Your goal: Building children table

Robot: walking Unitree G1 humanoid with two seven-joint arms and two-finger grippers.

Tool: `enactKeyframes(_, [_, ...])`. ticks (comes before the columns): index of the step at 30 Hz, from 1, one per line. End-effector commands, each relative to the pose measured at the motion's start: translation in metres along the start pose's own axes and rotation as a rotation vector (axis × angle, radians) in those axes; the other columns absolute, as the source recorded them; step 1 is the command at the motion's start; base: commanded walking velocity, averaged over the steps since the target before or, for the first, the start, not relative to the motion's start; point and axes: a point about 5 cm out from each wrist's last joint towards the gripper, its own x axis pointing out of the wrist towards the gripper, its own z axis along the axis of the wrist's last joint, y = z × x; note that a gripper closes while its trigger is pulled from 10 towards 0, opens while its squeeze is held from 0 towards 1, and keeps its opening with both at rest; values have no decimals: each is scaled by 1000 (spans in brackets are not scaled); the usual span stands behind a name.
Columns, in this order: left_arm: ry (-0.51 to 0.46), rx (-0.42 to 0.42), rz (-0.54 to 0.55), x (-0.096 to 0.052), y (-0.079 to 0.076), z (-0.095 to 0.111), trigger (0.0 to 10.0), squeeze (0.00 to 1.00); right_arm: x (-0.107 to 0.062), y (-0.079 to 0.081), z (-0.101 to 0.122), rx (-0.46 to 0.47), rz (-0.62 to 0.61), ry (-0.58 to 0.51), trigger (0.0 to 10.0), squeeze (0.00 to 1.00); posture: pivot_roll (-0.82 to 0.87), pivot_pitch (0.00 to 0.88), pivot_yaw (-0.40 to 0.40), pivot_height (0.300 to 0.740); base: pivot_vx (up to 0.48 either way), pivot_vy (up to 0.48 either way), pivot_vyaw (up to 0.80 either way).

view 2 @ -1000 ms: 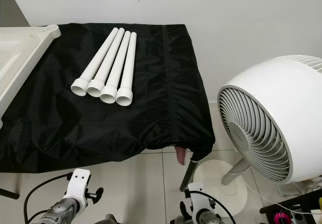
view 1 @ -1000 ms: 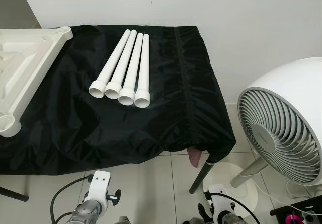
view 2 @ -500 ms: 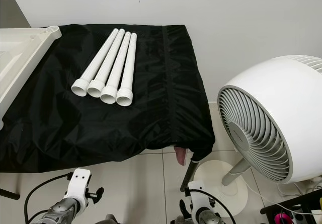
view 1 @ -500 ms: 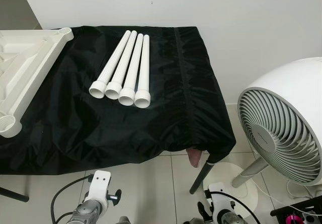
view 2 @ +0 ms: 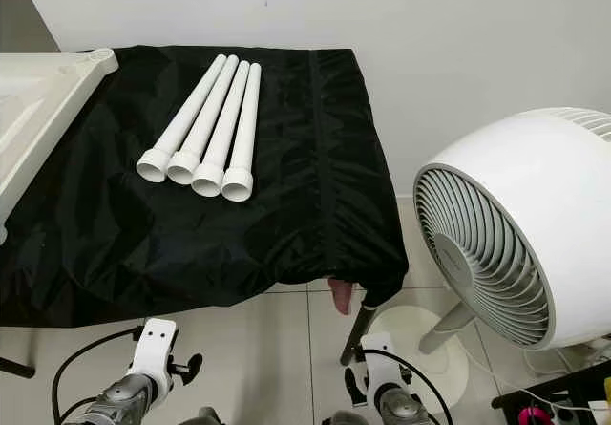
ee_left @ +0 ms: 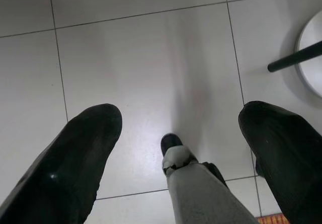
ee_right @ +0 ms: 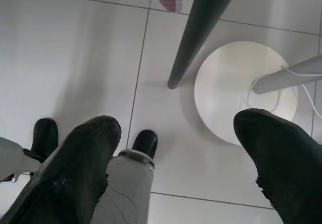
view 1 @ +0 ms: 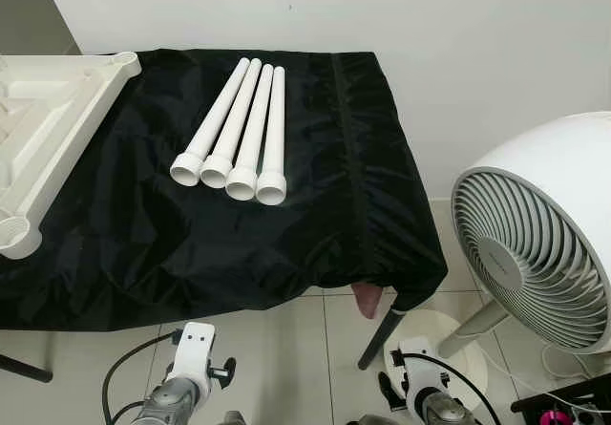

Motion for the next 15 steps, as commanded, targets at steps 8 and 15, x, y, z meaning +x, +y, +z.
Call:
enactKeyframes(8, [27, -24, 40, 0, 1, -4, 10000, 0, -1, 2, -7, 20, -4, 33, 10000, 0, -30, 0, 47, 740, 0, 286, 0])
enactKeyframes(15, [32, -29, 42, -1, 2, -6, 10000, 0, -2, 4, -8, 16, 2, 38, 10000, 0, -23, 0, 46, 740, 0, 349, 0])
